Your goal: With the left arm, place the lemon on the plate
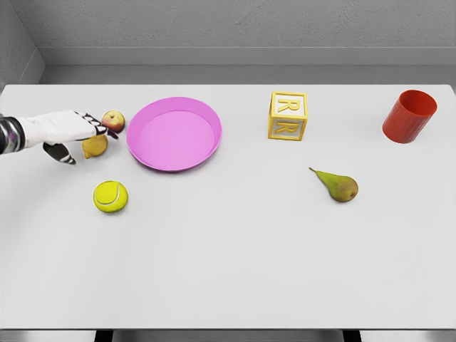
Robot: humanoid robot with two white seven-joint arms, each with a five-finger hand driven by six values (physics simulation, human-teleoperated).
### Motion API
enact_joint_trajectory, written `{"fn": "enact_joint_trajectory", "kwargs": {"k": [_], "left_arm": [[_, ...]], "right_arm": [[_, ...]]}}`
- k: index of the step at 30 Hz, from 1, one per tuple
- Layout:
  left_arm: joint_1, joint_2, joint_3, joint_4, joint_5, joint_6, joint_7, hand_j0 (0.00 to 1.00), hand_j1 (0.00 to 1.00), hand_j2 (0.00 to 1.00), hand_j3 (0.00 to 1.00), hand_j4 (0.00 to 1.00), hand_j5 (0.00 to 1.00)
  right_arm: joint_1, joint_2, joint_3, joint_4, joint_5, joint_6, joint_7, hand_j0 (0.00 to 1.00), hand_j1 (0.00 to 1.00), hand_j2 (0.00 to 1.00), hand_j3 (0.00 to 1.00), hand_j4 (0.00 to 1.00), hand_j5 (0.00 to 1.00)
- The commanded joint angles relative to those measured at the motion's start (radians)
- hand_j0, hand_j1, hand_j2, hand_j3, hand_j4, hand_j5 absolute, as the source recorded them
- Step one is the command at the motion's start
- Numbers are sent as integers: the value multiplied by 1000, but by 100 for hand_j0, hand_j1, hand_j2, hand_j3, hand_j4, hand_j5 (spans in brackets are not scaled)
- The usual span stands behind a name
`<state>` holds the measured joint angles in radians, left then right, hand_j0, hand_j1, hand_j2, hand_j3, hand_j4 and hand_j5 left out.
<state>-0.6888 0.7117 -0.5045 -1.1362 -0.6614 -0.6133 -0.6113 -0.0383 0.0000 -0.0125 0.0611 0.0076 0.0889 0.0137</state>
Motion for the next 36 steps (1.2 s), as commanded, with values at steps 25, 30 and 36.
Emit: {"fn": "enact_joint_trajectory", "kwargs": {"k": [25, 30, 36], "left_arm": [[5, -12, 20, 12, -1, 2, 0, 89, 89, 89, 89, 89, 89], [5, -14, 20, 32, -1, 2, 0, 88, 88, 88, 88, 88, 88], [5, -21, 20, 38, -1, 2, 0, 88, 88, 88, 88, 88, 88]], "right_arm": [[0, 0, 0, 0, 0, 0, 0, 100, 100, 100, 100, 100, 100], [0, 0, 0, 0, 0, 0, 0, 100, 100, 100, 100, 100, 100], [0, 0, 0, 0, 0, 0, 0, 100, 100, 100, 100, 100, 100]]}}
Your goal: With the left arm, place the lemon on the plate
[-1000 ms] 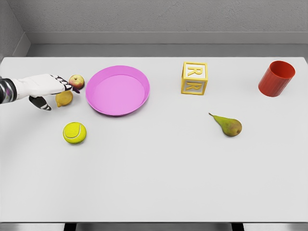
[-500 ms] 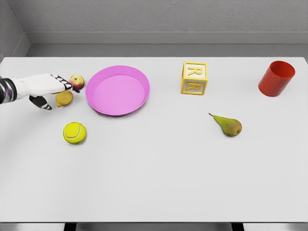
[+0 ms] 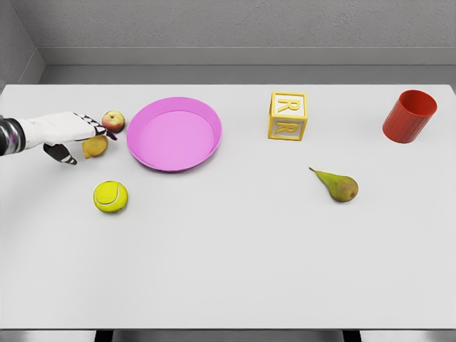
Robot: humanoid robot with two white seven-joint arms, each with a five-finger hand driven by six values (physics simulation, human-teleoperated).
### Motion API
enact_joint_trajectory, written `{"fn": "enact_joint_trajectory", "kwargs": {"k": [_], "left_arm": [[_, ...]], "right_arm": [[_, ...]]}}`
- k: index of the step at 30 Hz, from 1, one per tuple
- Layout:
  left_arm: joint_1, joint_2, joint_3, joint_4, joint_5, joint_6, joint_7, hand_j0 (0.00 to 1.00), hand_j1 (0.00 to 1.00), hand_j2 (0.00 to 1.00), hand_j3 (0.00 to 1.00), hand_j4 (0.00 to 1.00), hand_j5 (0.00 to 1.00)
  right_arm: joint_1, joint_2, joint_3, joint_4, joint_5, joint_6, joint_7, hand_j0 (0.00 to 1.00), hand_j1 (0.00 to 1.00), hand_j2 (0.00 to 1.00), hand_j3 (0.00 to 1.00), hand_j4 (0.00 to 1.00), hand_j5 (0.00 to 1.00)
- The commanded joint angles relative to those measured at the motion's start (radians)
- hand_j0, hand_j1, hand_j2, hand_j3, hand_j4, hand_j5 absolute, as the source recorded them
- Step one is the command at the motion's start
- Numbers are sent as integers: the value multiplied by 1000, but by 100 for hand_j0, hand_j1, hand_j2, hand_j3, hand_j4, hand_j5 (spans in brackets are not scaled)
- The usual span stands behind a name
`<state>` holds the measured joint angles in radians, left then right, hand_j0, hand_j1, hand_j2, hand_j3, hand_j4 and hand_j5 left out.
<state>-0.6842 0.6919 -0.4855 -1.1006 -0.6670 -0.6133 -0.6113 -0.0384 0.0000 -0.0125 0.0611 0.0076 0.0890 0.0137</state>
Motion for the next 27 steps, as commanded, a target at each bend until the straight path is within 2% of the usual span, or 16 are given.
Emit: {"fn": "enact_joint_trajectory", "kwargs": {"k": [1, 27], "left_arm": [[0, -2, 1, 4, 4, 2, 0, 88, 88, 88, 88, 88, 88], [0, -22, 16, 19, -19, 2, 0, 87, 87, 87, 87, 87, 87]], "right_arm": [[0, 0, 0, 0, 0, 0, 0, 100, 100, 100, 100, 100, 100], [0, 0, 0, 0, 0, 0, 0, 100, 100, 100, 100, 100, 100]]}}
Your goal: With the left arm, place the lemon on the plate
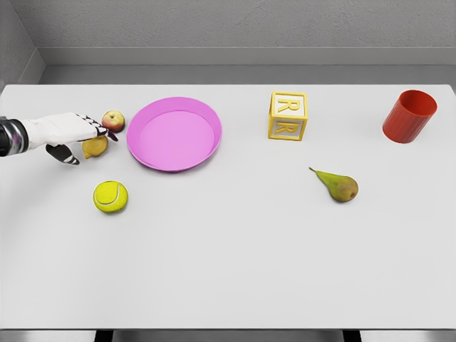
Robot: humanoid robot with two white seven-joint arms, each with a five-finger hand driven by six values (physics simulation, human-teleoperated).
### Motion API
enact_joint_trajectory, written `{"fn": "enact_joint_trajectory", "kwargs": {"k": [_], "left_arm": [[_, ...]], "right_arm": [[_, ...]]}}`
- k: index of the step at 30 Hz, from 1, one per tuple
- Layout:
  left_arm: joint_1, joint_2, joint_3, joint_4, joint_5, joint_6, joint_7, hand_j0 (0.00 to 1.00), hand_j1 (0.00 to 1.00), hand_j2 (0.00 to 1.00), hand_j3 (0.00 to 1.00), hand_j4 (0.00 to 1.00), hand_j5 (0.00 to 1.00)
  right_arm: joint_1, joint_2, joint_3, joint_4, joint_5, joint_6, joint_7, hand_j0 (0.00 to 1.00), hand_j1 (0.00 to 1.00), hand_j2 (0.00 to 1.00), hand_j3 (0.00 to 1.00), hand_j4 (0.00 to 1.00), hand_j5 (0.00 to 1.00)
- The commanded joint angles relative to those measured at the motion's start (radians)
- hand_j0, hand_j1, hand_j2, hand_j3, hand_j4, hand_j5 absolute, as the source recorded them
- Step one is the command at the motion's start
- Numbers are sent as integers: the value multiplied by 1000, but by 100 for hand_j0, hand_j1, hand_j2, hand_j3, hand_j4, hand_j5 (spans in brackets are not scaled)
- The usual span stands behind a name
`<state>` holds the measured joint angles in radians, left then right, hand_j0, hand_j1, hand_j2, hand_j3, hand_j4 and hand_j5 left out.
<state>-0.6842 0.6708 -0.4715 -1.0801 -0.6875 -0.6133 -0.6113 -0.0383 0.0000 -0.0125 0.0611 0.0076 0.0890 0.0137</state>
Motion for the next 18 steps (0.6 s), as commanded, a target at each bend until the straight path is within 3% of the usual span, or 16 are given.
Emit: {"fn": "enact_joint_trajectory", "kwargs": {"k": [1, 18], "left_arm": [[0, 0, 2, 0, 2, 2, 0, 87, 87, 87, 87, 87, 87], [0, -23, 16, 9, -30, 2, 0, 87, 87, 87, 87, 87, 87]], "right_arm": [[-2, 0, 0, 0, 0, 0, 0, 100, 100, 100, 100, 100, 100], [-2, 0, 0, 0, 0, 0, 0, 100, 100, 100, 100, 100, 100]]}}
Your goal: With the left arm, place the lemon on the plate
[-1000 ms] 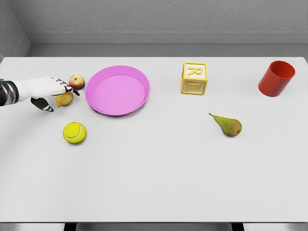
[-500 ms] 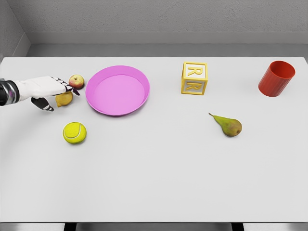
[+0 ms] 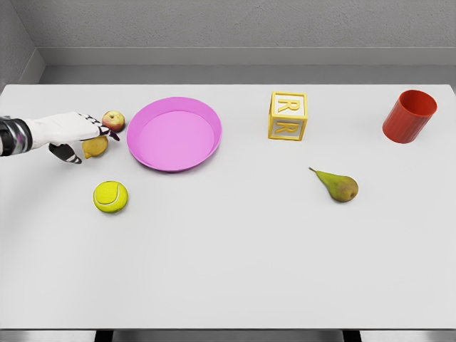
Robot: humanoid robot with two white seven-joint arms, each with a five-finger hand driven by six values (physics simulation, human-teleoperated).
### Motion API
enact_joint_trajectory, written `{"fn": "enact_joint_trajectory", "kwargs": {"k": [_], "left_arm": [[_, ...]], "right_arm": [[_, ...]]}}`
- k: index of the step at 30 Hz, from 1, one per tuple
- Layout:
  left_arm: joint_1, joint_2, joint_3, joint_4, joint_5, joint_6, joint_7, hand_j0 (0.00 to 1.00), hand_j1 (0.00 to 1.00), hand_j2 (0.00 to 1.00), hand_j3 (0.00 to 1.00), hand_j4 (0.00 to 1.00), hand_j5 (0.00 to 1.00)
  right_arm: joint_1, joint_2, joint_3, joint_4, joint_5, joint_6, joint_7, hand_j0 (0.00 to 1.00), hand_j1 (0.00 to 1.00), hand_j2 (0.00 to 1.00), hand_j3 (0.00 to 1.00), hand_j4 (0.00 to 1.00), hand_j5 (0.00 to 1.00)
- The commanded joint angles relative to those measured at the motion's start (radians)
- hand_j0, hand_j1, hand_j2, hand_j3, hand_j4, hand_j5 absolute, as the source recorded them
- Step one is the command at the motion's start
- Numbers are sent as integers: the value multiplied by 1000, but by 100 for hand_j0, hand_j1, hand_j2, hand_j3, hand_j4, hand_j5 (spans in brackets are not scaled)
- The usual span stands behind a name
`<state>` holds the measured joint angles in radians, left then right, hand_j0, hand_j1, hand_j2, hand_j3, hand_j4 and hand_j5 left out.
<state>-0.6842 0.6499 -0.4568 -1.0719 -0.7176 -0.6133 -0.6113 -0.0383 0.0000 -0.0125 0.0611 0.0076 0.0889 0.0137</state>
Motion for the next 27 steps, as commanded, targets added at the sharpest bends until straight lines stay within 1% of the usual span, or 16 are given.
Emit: {"fn": "enact_joint_trajectory", "kwargs": {"k": [1, 11, 17, 19, 21, 27], "left_arm": [[0, -3, 1, 10, 0, 2, 0, 87, 87, 87, 87, 87, 87], [0, -3, 1, 15, -2, 2, 0, 85, 85, 85, 85, 85, 85], [8, -3, 0, 15, -2, 2, 0, 77, 77, 77, 77, 77, 77], [9, -4, 0, 15, -3, 2, 0, 69, 69, 69, 69, 69, 69], [9, -3, 0, 15, -3, 2, 0, 63, 63, 63, 63, 63, 63], [9, -12, -2, 16, -2, 2, 0, 63, 63, 63, 63, 63, 63]], "right_arm": [[0, 0, 0, 0, 0, 0, 0, 100, 100, 100, 100, 100, 100], [-2, 0, 0, 0, 0, 0, 0, 100, 100, 100, 100, 100, 100], [0, 0, 0, 0, 0, 0, 0, 100, 100, 100, 100, 100, 100], [0, 0, 0, 0, 0, 0, 0, 100, 100, 100, 100, 100, 100], [0, 0, 0, 0, 0, 0, 0, 100, 100, 100, 100, 100, 100], [0, 0, 0, 0, 0, 0, 0, 100, 100, 100, 100, 100, 100]]}}
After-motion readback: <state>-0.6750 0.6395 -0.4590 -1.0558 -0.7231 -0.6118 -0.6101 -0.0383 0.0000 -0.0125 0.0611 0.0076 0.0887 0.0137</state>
